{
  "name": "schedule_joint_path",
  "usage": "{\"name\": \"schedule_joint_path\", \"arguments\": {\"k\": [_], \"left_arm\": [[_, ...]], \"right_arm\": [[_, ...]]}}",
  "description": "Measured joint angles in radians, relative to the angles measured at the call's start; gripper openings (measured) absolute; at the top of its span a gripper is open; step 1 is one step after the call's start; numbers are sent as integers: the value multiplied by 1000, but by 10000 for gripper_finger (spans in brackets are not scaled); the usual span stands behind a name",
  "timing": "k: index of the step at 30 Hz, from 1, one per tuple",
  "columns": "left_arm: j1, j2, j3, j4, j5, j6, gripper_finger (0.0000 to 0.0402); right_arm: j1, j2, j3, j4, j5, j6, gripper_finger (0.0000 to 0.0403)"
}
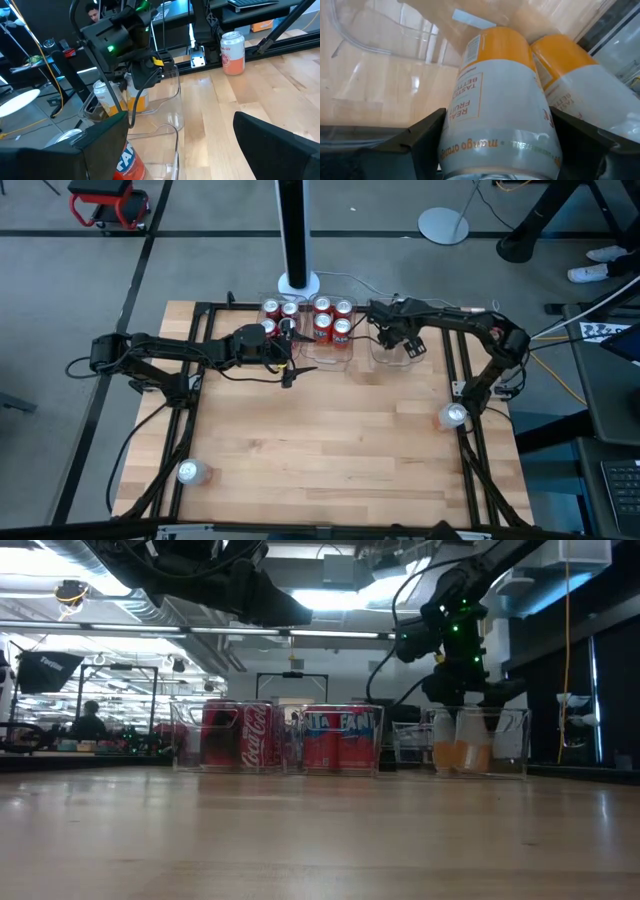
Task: Sort soda cans
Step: Put the bottom right white soda can into the right transparent bin
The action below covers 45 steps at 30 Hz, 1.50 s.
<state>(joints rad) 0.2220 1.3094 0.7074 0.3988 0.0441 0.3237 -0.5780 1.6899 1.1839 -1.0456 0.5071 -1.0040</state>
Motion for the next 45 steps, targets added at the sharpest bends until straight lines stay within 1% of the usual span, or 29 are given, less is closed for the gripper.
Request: {"name": "schedule_joint_path", "arguments": {"k": [11,15,17,20,22,28,35,40,45], "left_arm": [[0,0,0,0,0,2,347],[0,0,0,0,0,1,347],[0,0,0,0,0,1,347],[0,0,0,0,0,-1,347],[0,0,0,0,0,-1,347],[0,0,0,0,0,1,347],[0,0,0,0,0,1,347],[0,0,0,0,0,-2,347],[0,0,0,0,0,-2,347]], "right_arm": [[3,2,4,2,13,10,308],[2,3,10,7,13,54,336],[1,3,15,23,38,58,357],[1,3,15,15,41,58,386],[1,3,15,14,38,55,395],[1,3,21,-21,39,31,383],[2,3,124,-143,41,60,381],[37,2,231,-229,40,80,381],[83,2,339,-238,38,83,382]]}}
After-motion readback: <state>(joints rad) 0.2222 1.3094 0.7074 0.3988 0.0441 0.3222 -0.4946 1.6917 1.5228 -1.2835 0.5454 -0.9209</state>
